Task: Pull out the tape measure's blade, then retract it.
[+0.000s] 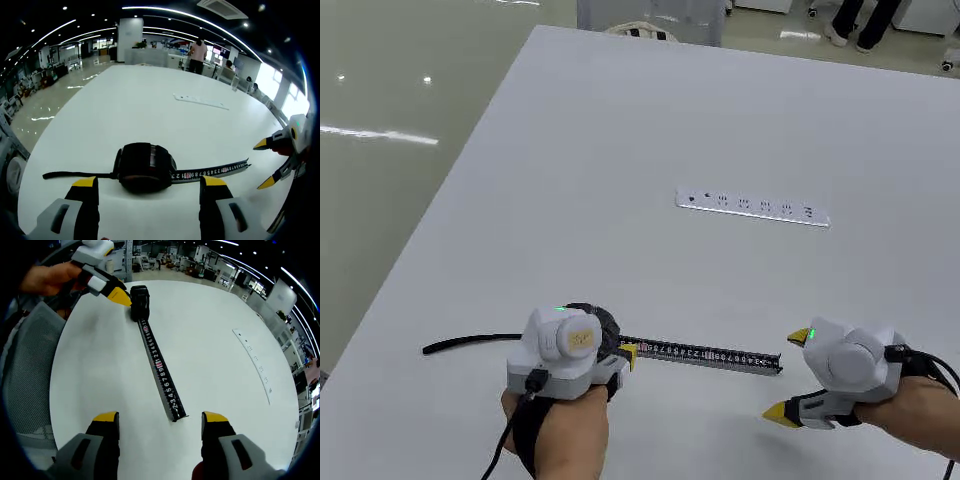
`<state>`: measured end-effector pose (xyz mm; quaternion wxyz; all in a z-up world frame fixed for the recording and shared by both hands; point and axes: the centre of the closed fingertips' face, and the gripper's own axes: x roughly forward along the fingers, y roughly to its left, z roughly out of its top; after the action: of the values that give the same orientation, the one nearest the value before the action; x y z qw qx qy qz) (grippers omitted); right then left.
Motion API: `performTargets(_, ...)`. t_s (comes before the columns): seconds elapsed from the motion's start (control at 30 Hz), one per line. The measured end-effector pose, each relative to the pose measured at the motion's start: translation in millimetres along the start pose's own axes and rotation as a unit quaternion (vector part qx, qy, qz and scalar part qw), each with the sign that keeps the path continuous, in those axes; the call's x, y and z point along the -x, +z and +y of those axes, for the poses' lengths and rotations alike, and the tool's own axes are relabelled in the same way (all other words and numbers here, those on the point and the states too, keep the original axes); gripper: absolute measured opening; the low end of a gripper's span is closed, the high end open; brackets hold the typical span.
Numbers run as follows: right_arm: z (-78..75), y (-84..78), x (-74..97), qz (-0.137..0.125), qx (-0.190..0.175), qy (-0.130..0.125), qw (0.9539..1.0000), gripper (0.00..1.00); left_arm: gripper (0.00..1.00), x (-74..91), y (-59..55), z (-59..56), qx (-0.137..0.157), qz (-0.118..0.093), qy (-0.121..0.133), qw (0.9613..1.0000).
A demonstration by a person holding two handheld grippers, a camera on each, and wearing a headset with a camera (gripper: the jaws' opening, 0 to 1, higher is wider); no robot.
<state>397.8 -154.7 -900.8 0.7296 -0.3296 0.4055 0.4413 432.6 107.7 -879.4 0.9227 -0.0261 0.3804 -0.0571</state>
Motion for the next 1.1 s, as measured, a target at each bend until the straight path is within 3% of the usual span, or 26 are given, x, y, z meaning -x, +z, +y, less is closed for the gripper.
performTargets(0.4, -10.1, -18.2, -10.5, 0.029, 0.035, 0.031, 0.9985, 0.62, 0.76, -7.2, -2.9, 3.9, -0.004, 0.004, 0.005, 1.0000)
performTargets(0.7, -12.1, -18.3, -16.0, 0.029, 0.060, 0.057, 0.9962, 0.54, 0.74, -13.4, 1.1, 2.7, 0.001, 0.001, 0.002, 1.0000)
performTargets(1.1, -20.2, -19.6, -22.3, 0.040, 0.066, 0.068, 0.9947, 0.54, 0.71, -22.8, 2.0, 7.2, -0.001, 0.007, 0.003, 1.0000)
